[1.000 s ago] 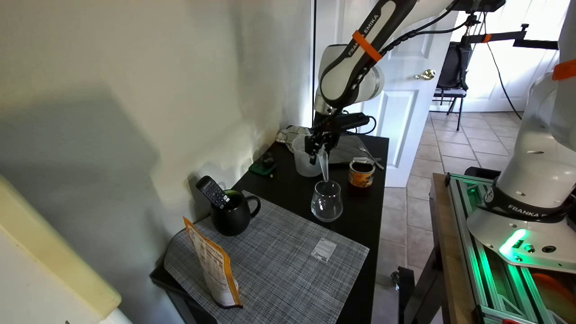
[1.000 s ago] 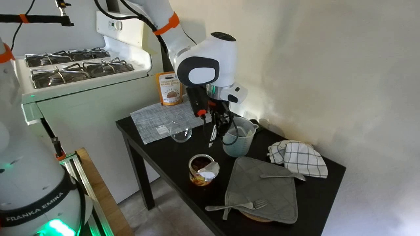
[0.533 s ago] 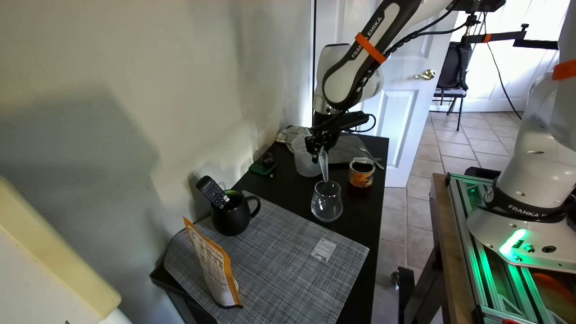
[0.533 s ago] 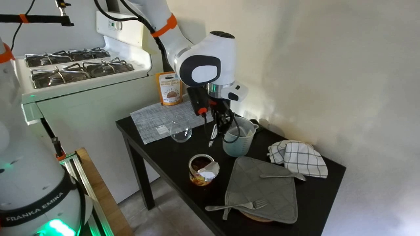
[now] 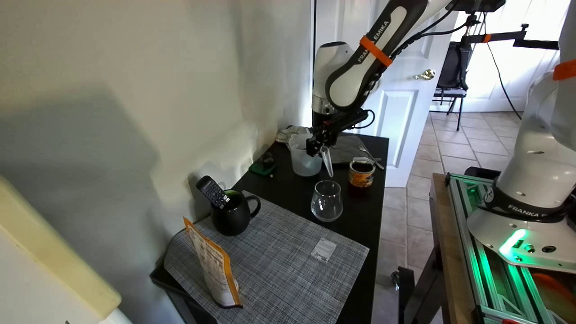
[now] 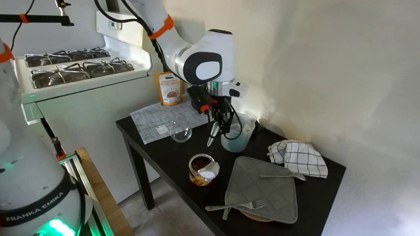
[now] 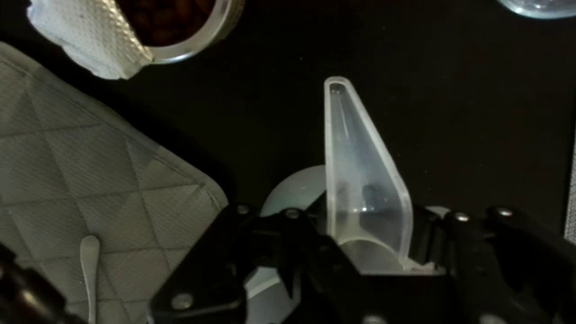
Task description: Pour the bowl and lid out of the clear jug and onto the table.
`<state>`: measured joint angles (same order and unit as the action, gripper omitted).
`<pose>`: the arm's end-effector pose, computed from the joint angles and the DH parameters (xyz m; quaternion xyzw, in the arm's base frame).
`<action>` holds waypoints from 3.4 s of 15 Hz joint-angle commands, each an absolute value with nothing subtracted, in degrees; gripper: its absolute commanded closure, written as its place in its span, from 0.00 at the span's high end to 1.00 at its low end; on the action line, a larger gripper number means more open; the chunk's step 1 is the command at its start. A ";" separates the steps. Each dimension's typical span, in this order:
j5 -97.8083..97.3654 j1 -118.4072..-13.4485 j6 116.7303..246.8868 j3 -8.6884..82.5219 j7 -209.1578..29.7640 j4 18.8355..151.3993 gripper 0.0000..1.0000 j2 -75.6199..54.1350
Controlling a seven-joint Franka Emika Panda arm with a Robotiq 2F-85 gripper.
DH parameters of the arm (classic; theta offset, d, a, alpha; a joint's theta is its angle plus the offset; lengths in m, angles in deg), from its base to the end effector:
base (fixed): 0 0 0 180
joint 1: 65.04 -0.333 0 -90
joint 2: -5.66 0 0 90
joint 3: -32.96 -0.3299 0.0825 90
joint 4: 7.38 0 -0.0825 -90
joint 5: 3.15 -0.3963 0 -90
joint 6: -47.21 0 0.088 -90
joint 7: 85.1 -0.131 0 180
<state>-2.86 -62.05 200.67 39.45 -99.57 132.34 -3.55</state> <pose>0.5005 -0.0847 0.2255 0.9781 -0.2041 0.0404 0.0085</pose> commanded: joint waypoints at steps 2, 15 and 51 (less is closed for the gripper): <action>17.72 -68.43 189.91 45.52 -109.88 131.05 0.00 0.73; 30.30 -63.81 170.77 37.79 -95.96 125.63 0.00 0.95; -82.01 -48.30 139.50 40.87 -55.10 115.88 0.00 -13.63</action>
